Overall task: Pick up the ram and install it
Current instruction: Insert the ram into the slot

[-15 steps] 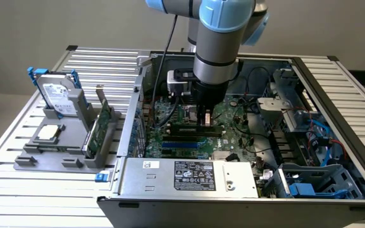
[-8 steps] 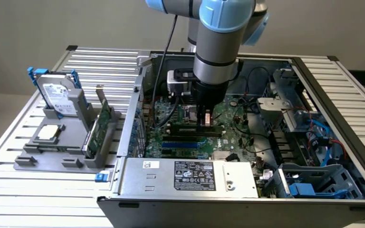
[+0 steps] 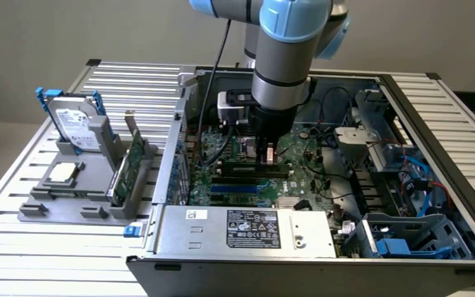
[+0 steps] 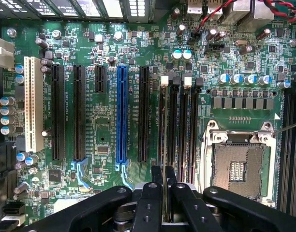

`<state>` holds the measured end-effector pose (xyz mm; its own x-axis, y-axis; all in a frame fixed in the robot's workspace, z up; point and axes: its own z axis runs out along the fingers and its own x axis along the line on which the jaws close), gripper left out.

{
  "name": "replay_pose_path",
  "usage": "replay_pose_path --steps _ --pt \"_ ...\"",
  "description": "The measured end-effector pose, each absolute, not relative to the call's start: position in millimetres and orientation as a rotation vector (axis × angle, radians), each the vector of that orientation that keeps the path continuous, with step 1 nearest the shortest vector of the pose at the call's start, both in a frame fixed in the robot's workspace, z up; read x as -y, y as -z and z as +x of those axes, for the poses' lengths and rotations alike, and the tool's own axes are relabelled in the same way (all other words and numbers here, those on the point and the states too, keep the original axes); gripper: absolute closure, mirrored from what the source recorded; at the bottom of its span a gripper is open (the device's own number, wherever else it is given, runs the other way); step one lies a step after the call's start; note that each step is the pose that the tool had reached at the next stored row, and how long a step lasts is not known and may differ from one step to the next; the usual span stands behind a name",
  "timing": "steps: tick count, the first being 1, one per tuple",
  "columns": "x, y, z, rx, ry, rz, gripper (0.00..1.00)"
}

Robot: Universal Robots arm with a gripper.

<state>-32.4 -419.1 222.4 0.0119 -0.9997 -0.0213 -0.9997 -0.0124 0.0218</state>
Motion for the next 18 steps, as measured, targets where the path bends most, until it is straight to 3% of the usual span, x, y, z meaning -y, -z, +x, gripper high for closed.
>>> replay_pose_path --steps 18 --pt "419.1 -221.8 -32.4 2.191 0.051 2.249 0.86"
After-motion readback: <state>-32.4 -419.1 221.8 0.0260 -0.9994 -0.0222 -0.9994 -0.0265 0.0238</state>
